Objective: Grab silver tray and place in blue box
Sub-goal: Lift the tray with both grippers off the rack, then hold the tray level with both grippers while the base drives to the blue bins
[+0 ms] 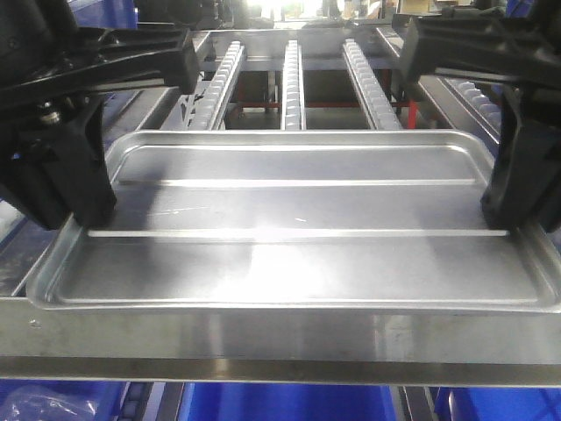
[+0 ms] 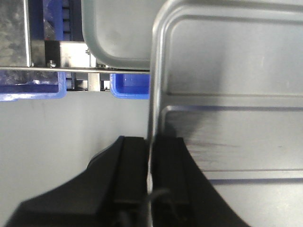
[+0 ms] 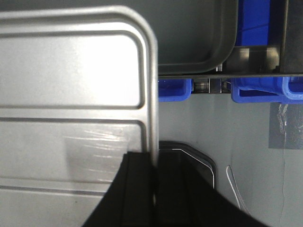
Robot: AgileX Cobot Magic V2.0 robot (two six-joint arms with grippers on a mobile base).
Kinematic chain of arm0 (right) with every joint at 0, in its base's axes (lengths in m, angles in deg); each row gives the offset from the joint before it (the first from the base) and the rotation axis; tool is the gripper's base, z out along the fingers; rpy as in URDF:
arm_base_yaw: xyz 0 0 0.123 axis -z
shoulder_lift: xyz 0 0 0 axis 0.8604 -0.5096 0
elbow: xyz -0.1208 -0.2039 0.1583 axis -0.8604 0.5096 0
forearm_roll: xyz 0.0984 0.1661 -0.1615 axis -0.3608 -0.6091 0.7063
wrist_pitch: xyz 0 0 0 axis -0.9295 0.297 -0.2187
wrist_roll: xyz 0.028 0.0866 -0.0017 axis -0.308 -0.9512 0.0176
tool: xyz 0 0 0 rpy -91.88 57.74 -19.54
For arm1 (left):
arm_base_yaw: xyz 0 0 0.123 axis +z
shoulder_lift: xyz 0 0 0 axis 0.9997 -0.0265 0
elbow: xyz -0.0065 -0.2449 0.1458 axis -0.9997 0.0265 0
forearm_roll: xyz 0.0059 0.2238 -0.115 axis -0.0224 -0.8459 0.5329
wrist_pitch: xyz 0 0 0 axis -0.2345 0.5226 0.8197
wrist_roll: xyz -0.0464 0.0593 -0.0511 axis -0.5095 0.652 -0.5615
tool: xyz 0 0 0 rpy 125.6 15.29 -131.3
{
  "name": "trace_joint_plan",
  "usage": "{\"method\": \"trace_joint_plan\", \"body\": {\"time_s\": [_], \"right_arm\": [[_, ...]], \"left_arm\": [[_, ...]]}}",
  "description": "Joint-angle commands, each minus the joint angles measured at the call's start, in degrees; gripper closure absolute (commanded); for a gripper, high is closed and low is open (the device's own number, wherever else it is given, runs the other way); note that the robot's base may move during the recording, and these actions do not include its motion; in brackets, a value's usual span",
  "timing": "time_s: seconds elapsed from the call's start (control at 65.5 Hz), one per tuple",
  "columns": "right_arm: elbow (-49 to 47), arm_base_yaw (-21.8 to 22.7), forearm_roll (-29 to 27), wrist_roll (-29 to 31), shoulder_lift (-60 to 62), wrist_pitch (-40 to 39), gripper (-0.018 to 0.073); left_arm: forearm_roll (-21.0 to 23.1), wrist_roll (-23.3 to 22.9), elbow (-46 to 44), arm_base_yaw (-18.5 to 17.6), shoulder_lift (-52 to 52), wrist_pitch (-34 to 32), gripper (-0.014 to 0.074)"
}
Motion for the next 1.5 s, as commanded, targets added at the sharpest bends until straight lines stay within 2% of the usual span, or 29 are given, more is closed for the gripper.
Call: {"method": "trace_joint_plan", "body": {"time_s": [0.0,1.482], "right_arm": [[-1.2,0.0,2.6,0.0,1.1,0.1,0.051],[-1.2,0.0,2.6,0.0,1.1,0.1,0.051]], "left_arm": [[-1.7,-0.6,-1.4,-0.3,1.9,0.1,0.061],[-0.9,-0.6,-1.4,-0.3,1.9,0.1,0.061]]}}
